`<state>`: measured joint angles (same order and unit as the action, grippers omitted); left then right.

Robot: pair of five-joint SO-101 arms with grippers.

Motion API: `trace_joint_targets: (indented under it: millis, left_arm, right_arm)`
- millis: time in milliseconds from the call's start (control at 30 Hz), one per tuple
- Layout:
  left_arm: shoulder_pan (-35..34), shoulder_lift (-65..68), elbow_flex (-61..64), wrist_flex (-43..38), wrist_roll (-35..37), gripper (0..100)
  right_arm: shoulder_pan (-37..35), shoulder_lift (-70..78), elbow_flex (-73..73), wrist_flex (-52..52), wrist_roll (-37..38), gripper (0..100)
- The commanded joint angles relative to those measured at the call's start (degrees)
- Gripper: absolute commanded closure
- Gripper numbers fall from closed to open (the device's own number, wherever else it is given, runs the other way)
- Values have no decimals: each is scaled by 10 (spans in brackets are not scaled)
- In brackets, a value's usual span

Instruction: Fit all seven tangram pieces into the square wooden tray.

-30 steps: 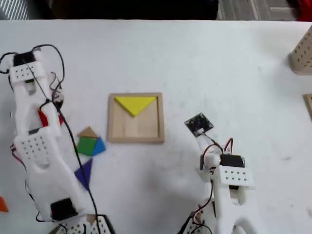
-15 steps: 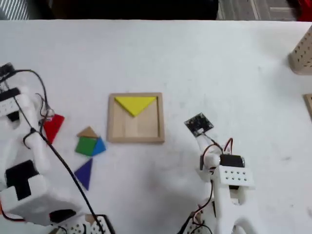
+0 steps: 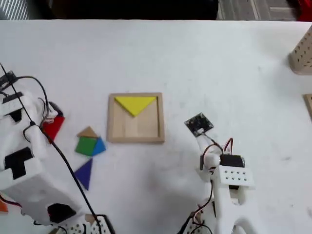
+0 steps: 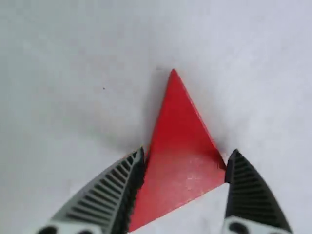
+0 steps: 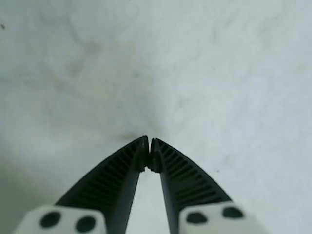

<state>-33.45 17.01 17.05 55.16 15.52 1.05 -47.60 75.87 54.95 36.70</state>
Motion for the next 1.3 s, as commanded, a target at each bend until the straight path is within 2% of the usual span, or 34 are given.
trace_joint_targets:
  millis: [0,267,400,500,600,967,1033,1267]
  left_arm:
    - [20,13,-45,10,-2,729]
    - [14,-15,-113,98,-2,729]
    - [27,-53,-104,106,-2,729]
    - [40,-62,-79,99,-2,729]
    - [50,-62,-47,58,-2,729]
    - [30,-51,19,-33,-3,725]
    - [30,-21,12,-36,-23,725]
    - [6,89,-115,61,-34,728]
  right_arm:
    - [-7,-3,-3,3,7,981]
    - [-20,-3,-3,3,7,981]
    - [-21,-3,-3,3,7,981]
    - [-21,-3,-3,3,7,981]
    - [-21,-3,-3,3,7,981]
    - [-19,-3,0,4,7,981]
    - [-20,-3,1,4,7,981]
    - [-21,-3,1,4,7,981]
